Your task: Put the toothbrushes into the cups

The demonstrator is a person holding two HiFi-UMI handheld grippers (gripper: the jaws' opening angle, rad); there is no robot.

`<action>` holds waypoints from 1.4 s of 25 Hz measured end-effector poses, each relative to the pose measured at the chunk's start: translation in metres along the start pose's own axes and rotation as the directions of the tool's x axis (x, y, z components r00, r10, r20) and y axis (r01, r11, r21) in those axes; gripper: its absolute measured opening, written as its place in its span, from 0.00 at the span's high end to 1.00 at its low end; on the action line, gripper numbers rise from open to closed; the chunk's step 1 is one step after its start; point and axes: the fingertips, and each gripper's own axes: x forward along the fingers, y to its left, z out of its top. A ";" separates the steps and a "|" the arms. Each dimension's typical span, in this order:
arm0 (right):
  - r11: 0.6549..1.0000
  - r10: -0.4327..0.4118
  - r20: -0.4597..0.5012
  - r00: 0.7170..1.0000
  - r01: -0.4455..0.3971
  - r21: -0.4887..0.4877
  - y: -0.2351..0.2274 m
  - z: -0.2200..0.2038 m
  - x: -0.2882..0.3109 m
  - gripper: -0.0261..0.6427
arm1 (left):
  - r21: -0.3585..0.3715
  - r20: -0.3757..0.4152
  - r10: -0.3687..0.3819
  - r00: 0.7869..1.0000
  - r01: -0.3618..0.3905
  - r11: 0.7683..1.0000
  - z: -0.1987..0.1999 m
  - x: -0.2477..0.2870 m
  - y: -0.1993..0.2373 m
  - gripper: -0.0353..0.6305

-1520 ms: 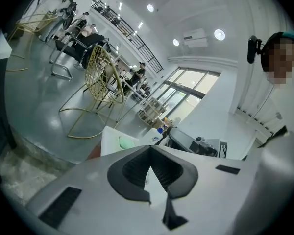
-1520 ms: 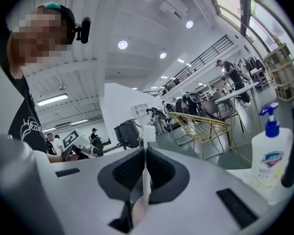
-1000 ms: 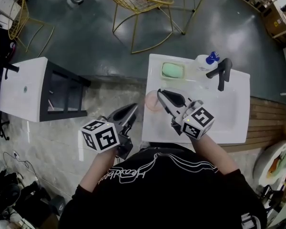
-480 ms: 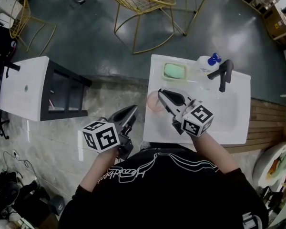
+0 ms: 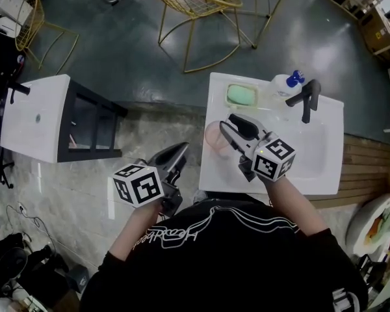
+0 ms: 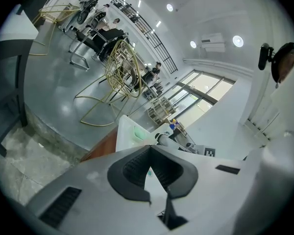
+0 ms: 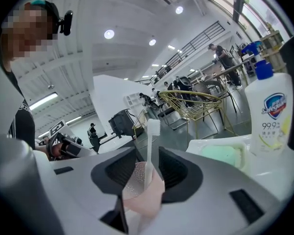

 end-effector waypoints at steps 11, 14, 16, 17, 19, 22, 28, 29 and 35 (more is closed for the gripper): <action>0.983 -0.176 0.131 0.976 0.168 0.068 -0.007 0.025 -0.057 0.65 | 0.046 0.021 -0.042 0.999 0.041 0.998 0.003 -0.036 -0.021 0.94; 0.981 -0.196 0.163 0.967 0.193 0.035 0.004 0.038 -0.079 0.65 | 0.131 0.008 -0.049 0.999 0.047 0.990 0.001 -0.038 -0.035 0.94; 0.980 -0.196 0.189 0.962 0.197 0.011 0.017 0.045 -0.094 0.65 | 0.178 -0.001 -0.078 0.997 0.076 0.981 -0.001 -0.038 -0.050 0.94; 0.981 -0.192 0.200 0.961 0.196 -0.001 0.025 0.048 -0.101 0.65 | 0.193 -0.003 -0.099 0.995 0.098 0.976 -0.002 -0.040 -0.058 0.94; 0.982 -0.177 0.224 0.958 0.188 -0.029 0.046 0.054 -0.113 0.65 | 0.226 -0.007 -0.135 0.991 0.133 0.965 -0.003 -0.044 -0.074 0.94; 0.984 -0.144 0.249 0.958 0.166 -0.069 0.081 0.060 -0.129 0.71 | 0.277 -0.013 -0.174 0.985 0.171 0.946 -0.005 -0.054 -0.097 0.94; 0.986 -0.068 0.263 0.962 0.105 -0.129 0.145 0.059 -0.151 0.87 | 0.348 -0.005 -0.272 0.962 0.257 0.901 -0.004 -0.080 -0.142 0.94; 0.988 -0.052 0.269 0.962 0.089 -0.129 0.154 0.059 -0.154 0.88 | 0.357 0.001 -0.283 0.959 0.264 0.896 -0.004 -0.084 -0.149 0.94; 0.995 0.011 0.243 0.970 0.014 -0.100 0.191 0.052 -0.162 0.91 | 0.421 0.010 -0.311 0.950 0.278 0.863 -0.010 -0.103 -0.169 0.94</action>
